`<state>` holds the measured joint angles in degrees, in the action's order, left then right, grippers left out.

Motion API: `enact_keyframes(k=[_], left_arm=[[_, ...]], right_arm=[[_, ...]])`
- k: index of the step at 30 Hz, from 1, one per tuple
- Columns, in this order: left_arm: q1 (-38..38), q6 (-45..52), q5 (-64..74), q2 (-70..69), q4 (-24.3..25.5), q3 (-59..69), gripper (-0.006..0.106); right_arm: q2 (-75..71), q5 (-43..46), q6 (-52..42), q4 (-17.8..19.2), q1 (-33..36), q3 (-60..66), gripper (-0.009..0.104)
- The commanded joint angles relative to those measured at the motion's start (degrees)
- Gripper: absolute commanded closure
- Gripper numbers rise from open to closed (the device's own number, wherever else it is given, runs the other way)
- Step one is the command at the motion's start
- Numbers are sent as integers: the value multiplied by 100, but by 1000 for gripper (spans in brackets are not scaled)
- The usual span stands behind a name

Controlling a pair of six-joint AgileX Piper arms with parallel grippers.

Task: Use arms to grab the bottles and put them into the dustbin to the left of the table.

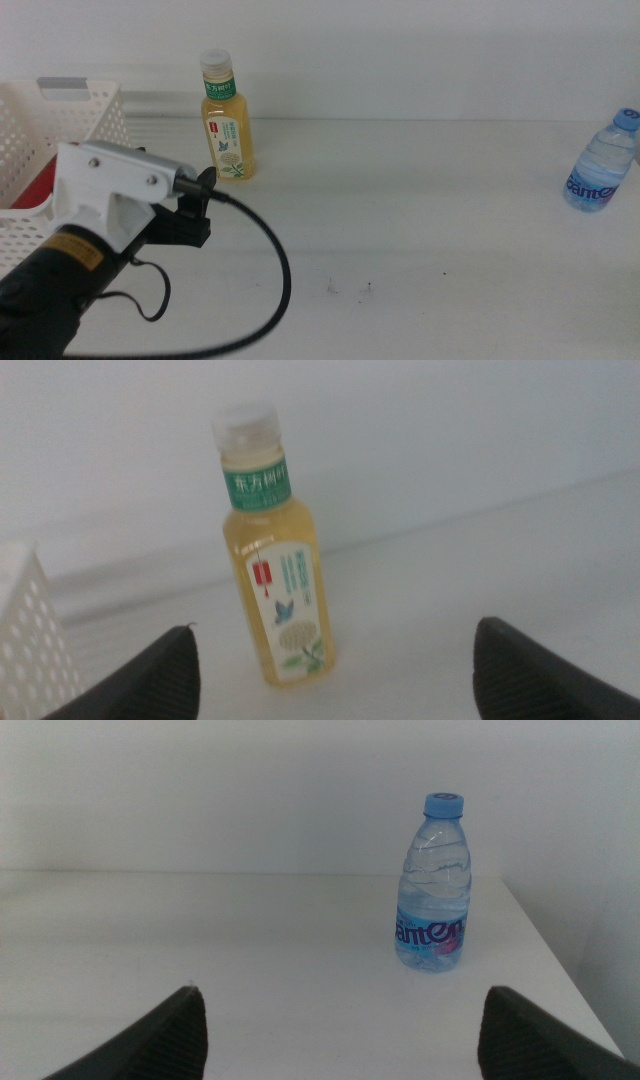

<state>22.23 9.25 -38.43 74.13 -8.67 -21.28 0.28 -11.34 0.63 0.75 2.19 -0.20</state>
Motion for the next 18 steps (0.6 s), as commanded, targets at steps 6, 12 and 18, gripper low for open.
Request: enact_keyframes(k=[6, 12, 18], left_arm=[[20, -29, -1922, -8, 80, 513, 7], [20, -233, -2080, -8, 116, 531, 7], [20, -1073, -1993, 323, -138, 679, 7]], right_arm=[[-28, 60, -24, 45, 6, 20, 2], [-28, 60, -24, 45, 6, 20, 2], [-28, 60, -24, 45, 6, 20, 2]])
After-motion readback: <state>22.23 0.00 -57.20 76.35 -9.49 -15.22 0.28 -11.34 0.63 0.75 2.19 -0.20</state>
